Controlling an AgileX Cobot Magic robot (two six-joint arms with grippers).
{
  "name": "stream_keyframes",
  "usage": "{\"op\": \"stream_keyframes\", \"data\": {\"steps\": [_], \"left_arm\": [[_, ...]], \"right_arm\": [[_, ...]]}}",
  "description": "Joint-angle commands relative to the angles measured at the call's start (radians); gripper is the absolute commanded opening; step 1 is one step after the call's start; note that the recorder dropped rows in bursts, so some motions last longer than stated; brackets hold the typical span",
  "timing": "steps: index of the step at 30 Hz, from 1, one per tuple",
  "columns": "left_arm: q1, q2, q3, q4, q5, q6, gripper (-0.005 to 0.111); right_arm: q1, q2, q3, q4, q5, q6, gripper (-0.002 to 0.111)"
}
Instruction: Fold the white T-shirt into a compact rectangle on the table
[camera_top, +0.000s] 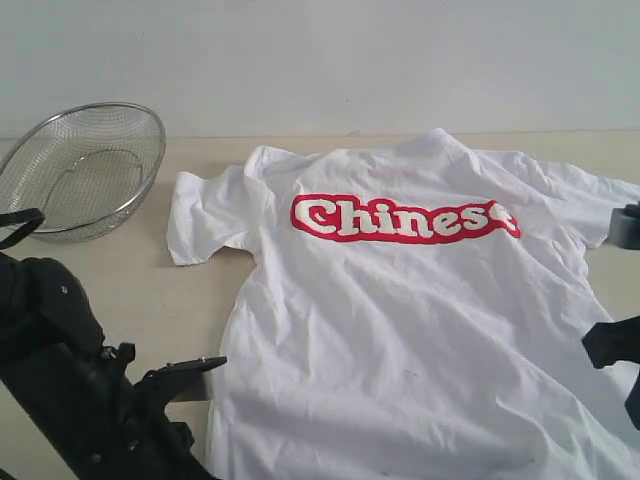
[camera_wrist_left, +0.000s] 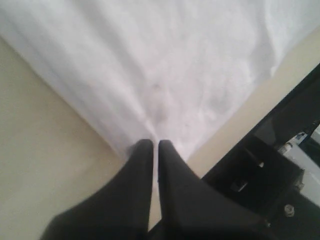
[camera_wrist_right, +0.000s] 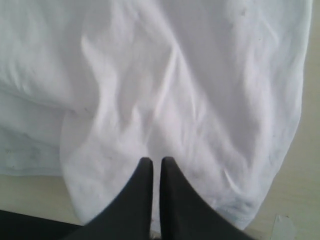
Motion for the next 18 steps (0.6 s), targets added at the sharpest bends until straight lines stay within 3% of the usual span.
{"op": "stream_keyframes", "data": {"steps": [1,5,12,18], "left_arm": [[-0.005,-0.006,-0.002,-0.168,0.000,0.116,0.004],[-0.005,0.008,-0.002,-0.204,0.034,0.152,0.004],[-0.005,0.108,-0.002,-0.174,-0.024,0.134,0.004],[-0.003,0.106,0.000,-0.032,-0.061,0.024,0.004]], "right_arm": [[-0.001,0.000,-0.003,0.015,-0.009,-0.018,0.000],[-0.001,0.000,-0.003,0.015,-0.013,-0.022,0.000],[-0.001,0.000,-0.003,0.017,-0.014,-0.022,0.000],[-0.001,0.000,-0.003,-0.004,0.018,-0.024,0.000]]}}
